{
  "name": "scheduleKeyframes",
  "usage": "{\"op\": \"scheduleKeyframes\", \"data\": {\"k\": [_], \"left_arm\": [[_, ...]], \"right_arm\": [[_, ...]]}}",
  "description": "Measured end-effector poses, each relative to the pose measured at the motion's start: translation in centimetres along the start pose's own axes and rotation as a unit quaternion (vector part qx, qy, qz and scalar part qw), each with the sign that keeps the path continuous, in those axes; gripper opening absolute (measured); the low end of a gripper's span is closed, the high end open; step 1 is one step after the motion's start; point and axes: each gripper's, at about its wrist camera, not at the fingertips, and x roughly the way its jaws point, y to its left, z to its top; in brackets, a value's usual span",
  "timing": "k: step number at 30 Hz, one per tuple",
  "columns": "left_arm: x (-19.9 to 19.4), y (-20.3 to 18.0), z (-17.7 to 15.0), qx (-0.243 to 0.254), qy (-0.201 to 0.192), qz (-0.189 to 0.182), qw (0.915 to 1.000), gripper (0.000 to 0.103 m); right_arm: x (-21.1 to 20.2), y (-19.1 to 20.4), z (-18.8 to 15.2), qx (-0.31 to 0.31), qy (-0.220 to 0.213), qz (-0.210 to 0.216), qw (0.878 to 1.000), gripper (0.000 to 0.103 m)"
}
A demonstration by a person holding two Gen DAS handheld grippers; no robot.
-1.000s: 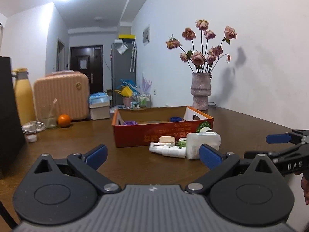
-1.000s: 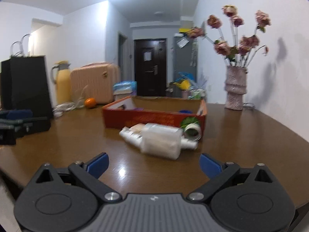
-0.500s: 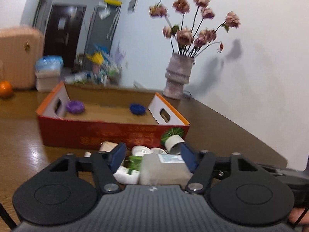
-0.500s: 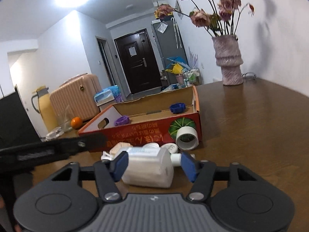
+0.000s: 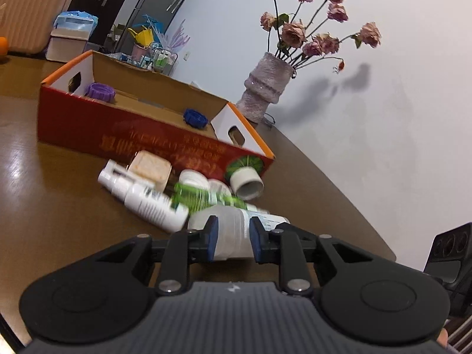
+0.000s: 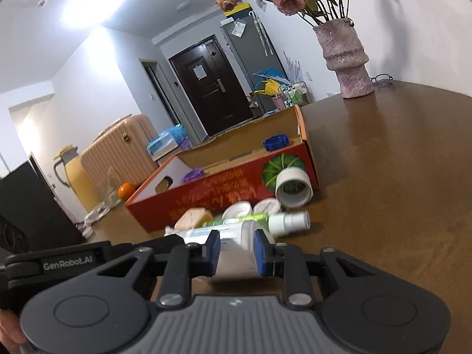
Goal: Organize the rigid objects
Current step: 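Close the right tool on the white plastic bottle and lift it, then carry the white bottle with the right tool over the box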
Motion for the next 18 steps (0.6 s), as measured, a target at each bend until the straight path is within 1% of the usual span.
{"op": "scheduleKeyframes", "data": {"k": [2,5,8,10,13,18], "left_arm": [[-1.3,-0.4,-1.2,0.007,-0.003,0.009,0.9999,0.023],[-3.6,-0.9,-2.9,0.033,-0.006,0.008,0.9994,0.024],[-6.0,-0.8,-4.2,0.037,0.001,0.009,0.9993,0.024],[-7.2,-0.8,-4.9,0.041,0.003,0.014,0.9991,0.025],[-8.1,-0.7,-5.9,0.038,0.009,0.017,0.9991,0.026],[-8.4,-0.2,-6.1,0.021,0.007,0.028,0.9994,0.028]], "right_arm": [[-1.0,0.6,-1.0,-0.009,0.007,0.002,1.0,0.024],[-2.5,1.6,-2.2,-0.033,0.014,0.01,0.999,0.026],[-3.9,2.3,-3.4,-0.042,0.027,0.031,0.998,0.026],[-4.5,2.8,-4.2,-0.048,0.036,0.046,0.997,0.028],[-4.6,3.5,-5.0,-0.067,0.05,0.059,0.995,0.035],[-4.9,3.8,-5.3,-0.067,0.052,0.066,0.994,0.035]]}}
